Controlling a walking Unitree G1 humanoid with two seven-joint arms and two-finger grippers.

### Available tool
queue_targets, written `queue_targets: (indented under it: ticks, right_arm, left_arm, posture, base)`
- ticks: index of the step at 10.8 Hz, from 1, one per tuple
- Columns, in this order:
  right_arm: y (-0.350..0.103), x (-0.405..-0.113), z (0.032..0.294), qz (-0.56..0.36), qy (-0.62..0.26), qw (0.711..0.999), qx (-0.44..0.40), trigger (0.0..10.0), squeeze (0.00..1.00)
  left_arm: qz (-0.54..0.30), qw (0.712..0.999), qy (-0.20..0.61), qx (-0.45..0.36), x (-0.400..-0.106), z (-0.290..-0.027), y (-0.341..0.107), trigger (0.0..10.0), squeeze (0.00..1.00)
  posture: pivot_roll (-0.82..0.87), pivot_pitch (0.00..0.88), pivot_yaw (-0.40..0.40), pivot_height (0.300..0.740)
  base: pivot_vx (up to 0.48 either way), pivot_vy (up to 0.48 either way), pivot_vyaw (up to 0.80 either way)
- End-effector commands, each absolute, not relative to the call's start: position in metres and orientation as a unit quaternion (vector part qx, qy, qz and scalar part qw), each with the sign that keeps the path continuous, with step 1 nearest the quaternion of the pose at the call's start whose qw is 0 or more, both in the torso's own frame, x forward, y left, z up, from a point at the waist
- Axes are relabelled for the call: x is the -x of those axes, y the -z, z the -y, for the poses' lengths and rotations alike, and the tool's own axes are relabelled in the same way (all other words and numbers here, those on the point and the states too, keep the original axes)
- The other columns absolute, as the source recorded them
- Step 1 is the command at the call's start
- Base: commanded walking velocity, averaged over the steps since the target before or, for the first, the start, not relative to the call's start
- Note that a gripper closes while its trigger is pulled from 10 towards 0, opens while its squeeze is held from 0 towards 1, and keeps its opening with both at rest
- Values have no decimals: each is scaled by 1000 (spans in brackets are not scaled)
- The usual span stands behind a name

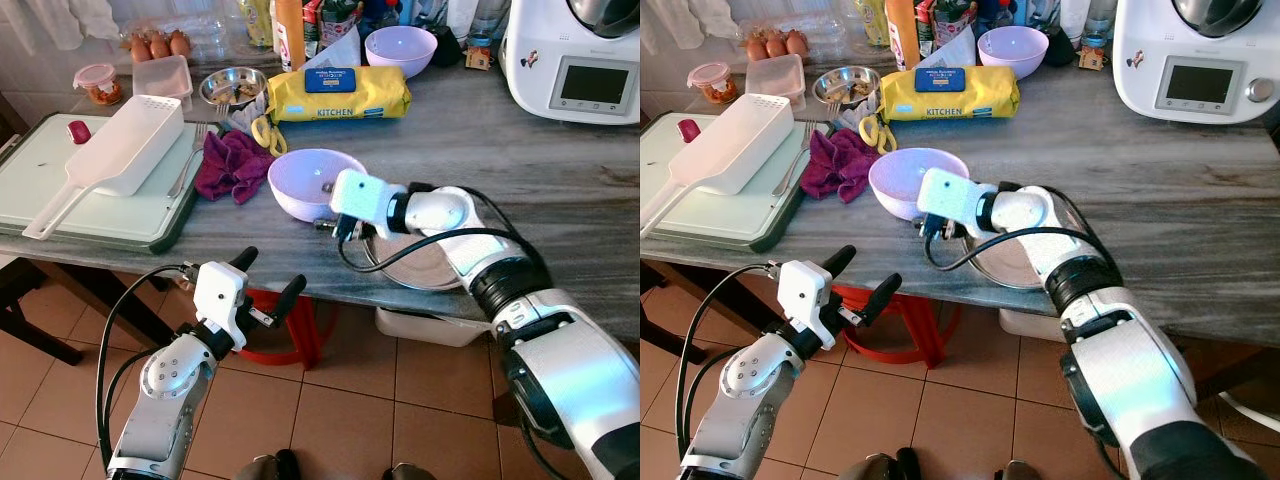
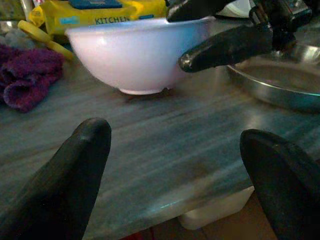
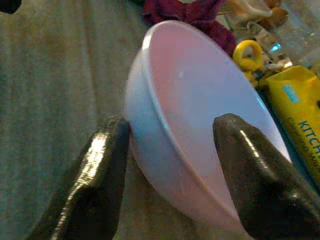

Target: Setting the table

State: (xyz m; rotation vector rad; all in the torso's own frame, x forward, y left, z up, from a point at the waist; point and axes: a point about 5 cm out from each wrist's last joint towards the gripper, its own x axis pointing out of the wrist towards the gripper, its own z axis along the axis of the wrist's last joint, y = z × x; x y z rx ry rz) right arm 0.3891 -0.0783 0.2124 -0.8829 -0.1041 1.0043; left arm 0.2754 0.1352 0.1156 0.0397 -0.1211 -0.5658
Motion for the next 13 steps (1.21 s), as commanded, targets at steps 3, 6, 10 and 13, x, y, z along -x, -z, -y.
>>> queue_targets:
  ticks: [3,6,10,13]
  right_arm:
    - [-237,-389,72,104,-456,785,407,10000,1000]
    - [-243,-384,73,128,-451,791,392,10000,1000]
    - [-250,-369,104,203,-321,878,290,10000,1000]
    - [-231,-344,130,182,-260,916,248,10000,1000]
  left_arm:
    - [55,959,276,-24,-276,-136,-112,10000,0]
    - [56,960,274,-24,-277,-135,-112,10000,0]
    - [61,961,268,-23,-277,-137,-113,10000,0]
    - [62,961,270,-19,-281,-137,-115,10000,0]
  posture:
    - [-115,164,88,740]
    - [-109,157,84,740]
    - [-118,158,91,740]
    - [-151,162,117,740]
  base:
    - [0,0,0]
    - [0,0,0]
    - [0,0,0]
    - [0,0,0]
